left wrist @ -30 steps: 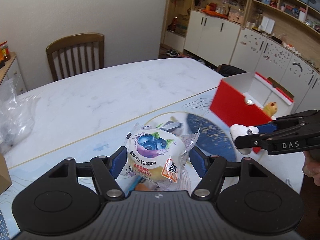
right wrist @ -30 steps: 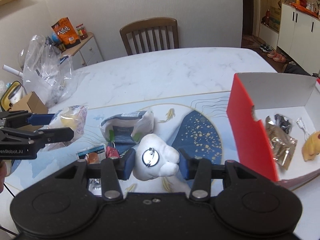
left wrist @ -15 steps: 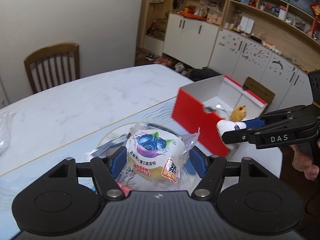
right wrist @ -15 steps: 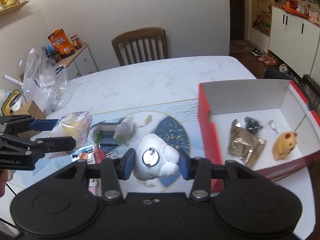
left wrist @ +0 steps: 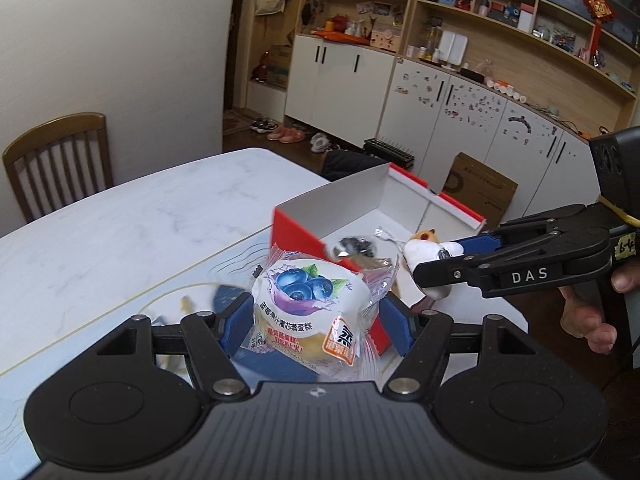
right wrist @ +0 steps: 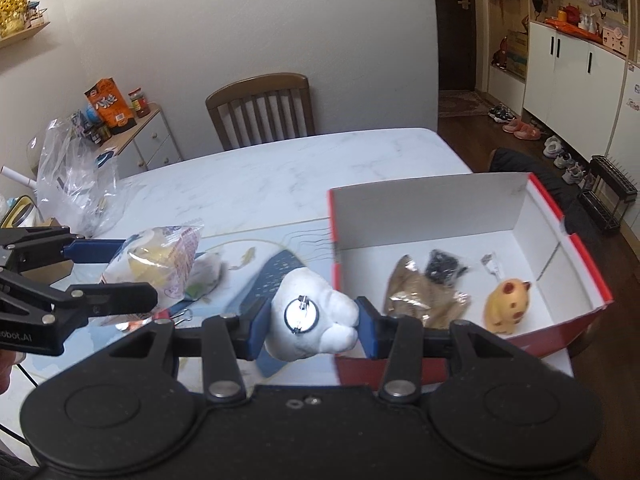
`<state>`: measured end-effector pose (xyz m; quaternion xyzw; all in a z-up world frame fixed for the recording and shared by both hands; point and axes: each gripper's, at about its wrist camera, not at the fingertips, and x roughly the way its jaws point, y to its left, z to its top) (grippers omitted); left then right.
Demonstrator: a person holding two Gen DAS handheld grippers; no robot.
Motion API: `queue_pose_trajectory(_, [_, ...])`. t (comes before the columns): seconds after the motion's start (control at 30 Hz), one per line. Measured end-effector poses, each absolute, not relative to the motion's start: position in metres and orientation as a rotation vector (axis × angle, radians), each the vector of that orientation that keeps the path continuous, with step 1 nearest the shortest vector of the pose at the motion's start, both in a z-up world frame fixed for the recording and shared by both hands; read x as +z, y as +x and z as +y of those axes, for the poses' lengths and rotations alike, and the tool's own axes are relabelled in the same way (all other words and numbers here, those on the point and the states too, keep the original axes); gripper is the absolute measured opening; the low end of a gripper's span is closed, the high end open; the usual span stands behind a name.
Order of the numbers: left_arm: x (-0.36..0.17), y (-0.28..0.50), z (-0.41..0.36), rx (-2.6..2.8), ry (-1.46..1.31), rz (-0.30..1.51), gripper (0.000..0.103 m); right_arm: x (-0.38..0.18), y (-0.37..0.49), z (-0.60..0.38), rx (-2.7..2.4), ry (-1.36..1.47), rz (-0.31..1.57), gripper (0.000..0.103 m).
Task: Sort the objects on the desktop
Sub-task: 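Lift the cake packet and white toy and carry both over the red box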
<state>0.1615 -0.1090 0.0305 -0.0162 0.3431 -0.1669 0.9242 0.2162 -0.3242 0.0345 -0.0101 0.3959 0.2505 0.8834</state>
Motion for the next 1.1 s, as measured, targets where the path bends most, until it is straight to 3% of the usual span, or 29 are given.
queue_pose_trajectory(1.1, [-0.006, 0.267, -0.247, -0.442, 0.094, 0.78, 0.068, 0.008, 0.323, -0.429, 0.443, -0.024, 0.848, 0.044])
